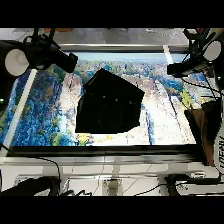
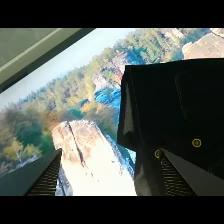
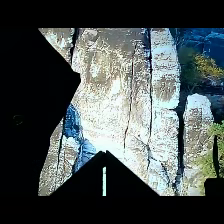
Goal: Fold the clothes and pants, and hang the long-sleeved shirts on hangers.
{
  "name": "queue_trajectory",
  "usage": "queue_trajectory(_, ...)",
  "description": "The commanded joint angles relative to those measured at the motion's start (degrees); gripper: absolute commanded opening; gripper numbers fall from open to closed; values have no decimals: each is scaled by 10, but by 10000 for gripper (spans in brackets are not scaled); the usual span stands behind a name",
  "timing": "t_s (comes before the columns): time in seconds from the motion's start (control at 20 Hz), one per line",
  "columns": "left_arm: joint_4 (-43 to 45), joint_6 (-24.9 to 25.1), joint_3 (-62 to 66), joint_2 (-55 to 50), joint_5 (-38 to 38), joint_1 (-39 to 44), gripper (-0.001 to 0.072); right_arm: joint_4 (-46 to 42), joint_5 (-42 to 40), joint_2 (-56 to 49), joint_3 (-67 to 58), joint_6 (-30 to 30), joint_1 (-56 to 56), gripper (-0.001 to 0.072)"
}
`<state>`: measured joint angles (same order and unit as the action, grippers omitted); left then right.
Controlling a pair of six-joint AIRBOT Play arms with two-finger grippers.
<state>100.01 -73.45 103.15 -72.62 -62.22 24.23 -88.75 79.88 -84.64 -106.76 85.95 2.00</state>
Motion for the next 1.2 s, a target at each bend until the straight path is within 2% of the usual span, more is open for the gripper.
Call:
queue_trajectory(0.0,0,0,0,0,0,0,674,0,0,0,0,0,0,44)
queue_trajectory(0.8,-5,0,0,0,0,0,674,3,0,0,0,0,0,44)
queue_trajectory(1.0,-53,0,0,-5,8,0,674,57,0,0,0,19,0,44)
queue_trajectory(1.15,-54,0,0,-14,11,0,674,71,18,-8,2,-7,0,43)
